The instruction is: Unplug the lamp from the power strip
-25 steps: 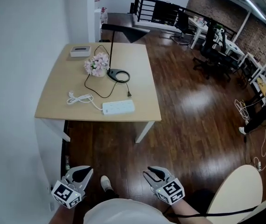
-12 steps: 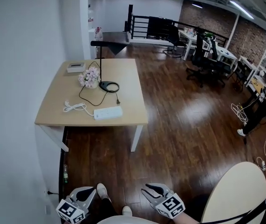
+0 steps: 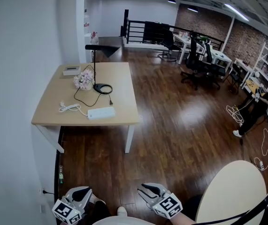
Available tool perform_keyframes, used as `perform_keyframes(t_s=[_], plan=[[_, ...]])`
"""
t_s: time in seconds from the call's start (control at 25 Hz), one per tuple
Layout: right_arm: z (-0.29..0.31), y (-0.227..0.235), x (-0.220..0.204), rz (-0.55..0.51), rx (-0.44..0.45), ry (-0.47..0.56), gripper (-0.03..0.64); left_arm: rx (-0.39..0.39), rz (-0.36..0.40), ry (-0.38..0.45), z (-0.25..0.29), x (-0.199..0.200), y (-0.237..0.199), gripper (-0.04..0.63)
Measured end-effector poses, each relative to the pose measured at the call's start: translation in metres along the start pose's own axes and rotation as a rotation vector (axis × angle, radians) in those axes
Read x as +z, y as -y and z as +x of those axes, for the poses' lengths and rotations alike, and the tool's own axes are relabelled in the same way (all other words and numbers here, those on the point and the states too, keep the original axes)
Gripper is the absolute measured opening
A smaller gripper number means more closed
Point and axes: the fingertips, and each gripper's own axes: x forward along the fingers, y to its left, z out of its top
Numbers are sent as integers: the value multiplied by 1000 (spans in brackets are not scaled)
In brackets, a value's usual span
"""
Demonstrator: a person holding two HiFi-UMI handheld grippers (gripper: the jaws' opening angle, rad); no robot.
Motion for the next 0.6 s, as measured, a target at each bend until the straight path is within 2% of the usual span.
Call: perform_keyframes(t_s=[0.2, 0.6], plan=[[-9, -8, -9, -8, 14, -6, 115, 16, -21, -6, -7, -2, 13, 5], [-27, -9, -29, 7, -31, -17, 114, -38, 9, -13, 0, -9, 30, 5]])
